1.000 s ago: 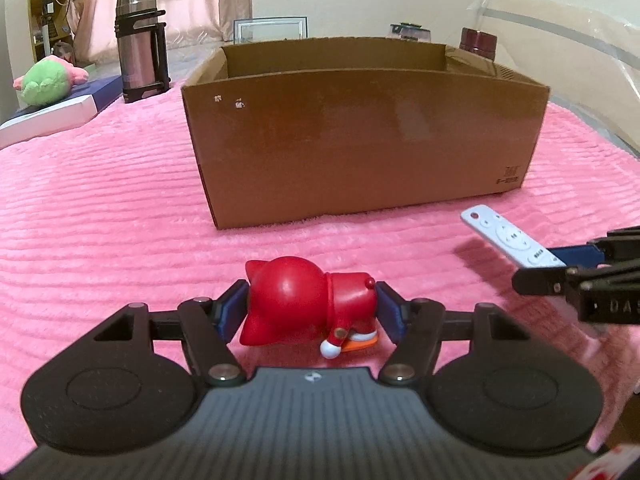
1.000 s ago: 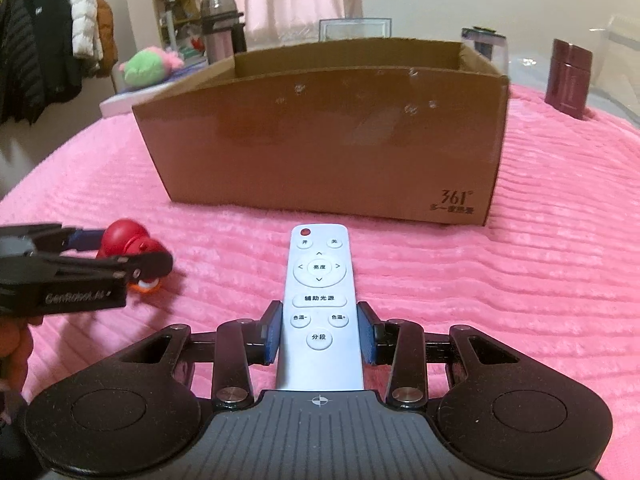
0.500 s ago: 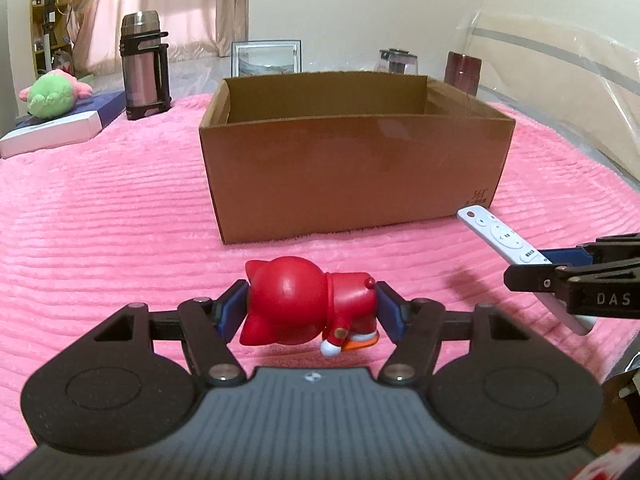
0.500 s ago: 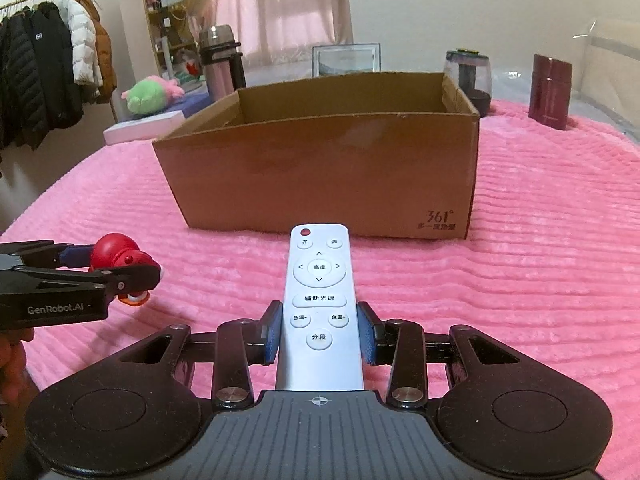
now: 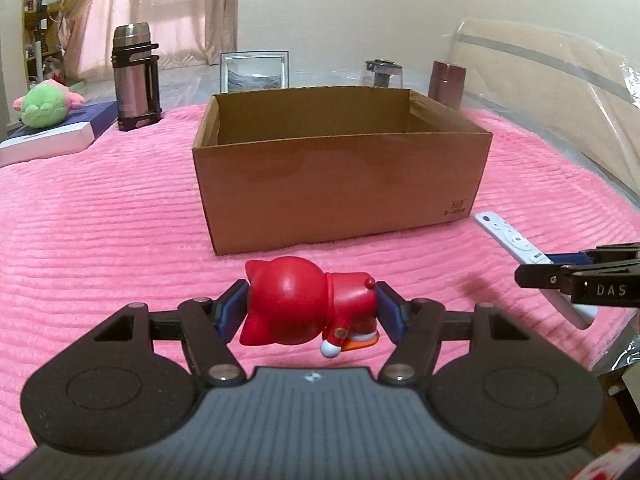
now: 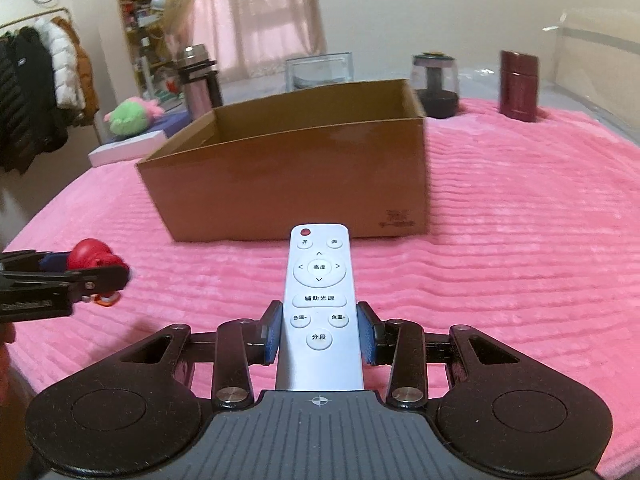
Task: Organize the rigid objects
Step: 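Carry the red figure into the box with the left tool while the right tool carries the remote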
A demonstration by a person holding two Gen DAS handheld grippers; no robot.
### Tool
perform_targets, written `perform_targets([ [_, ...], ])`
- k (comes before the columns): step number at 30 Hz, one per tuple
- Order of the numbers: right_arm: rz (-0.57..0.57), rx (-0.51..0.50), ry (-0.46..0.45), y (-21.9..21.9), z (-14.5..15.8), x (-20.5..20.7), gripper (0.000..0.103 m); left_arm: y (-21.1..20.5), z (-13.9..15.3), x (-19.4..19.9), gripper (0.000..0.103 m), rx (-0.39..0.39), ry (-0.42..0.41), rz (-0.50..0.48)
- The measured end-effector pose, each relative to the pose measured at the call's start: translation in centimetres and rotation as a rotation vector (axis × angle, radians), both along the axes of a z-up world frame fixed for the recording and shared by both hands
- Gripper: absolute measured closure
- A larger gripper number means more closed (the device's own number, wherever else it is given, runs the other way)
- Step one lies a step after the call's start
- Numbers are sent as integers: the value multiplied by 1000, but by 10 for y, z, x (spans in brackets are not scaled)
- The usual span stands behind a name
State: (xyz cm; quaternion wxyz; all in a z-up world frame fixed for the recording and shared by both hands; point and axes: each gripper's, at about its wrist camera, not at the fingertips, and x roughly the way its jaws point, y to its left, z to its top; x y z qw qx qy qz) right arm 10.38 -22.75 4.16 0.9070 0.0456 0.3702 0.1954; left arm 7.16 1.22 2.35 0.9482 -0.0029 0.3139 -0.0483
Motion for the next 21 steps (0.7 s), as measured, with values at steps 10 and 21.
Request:
perform_targets([
  [10,-81,-26,-74,-48,29,20,68,9,42,23,40,35,-55,-107],
  [21,51,-37,-201,-48,96,87,68,25,100,81,40,49,-83,-205],
])
